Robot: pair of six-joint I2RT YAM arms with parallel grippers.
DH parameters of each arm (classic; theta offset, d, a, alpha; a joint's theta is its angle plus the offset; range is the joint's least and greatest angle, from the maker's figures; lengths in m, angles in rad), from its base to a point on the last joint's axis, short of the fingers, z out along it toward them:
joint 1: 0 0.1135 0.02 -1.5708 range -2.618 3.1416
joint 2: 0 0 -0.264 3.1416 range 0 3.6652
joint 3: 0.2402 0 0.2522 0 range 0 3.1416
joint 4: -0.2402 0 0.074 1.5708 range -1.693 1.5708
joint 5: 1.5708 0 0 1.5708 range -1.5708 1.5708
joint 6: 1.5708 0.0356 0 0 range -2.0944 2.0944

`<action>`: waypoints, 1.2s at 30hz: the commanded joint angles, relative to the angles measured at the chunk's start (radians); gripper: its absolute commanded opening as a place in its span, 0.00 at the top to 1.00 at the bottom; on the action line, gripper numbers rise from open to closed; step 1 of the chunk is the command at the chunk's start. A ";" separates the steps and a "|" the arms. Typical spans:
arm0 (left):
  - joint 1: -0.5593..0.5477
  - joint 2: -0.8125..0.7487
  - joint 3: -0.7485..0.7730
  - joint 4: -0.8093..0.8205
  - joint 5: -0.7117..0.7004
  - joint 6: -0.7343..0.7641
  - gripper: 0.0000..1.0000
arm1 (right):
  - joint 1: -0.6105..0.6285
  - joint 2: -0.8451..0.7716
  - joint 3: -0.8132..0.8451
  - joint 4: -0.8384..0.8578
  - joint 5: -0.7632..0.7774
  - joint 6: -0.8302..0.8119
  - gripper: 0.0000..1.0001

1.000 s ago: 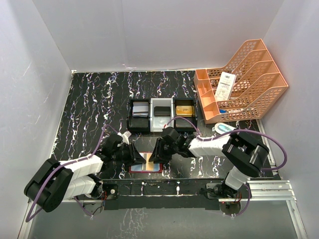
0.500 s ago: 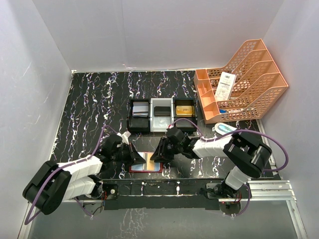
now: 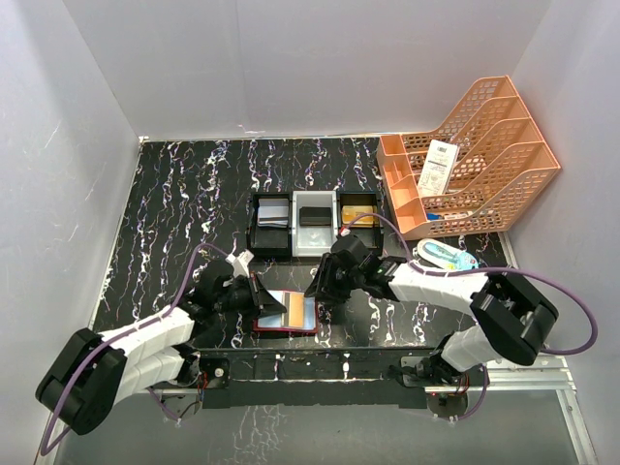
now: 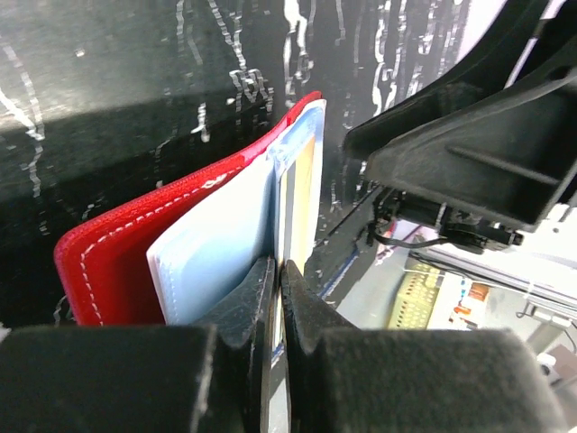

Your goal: Take the credit cards out of the card holder

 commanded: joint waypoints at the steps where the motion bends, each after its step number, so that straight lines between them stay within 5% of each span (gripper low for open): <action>1: 0.004 0.004 0.011 0.127 0.080 -0.083 1.00 | -0.001 -0.038 -0.019 0.079 -0.067 -0.029 0.64; 15: 0.003 0.218 -0.040 0.388 0.042 -0.186 1.00 | 0.009 0.013 0.020 0.053 -0.068 -0.038 0.60; 19: -0.002 0.264 -0.031 0.357 0.016 -0.150 1.00 | 0.037 0.077 0.097 -0.071 0.030 -0.079 0.62; 36: -0.001 0.260 -0.050 0.277 -0.005 -0.070 1.00 | 0.065 0.137 0.111 0.038 -0.017 -0.098 0.66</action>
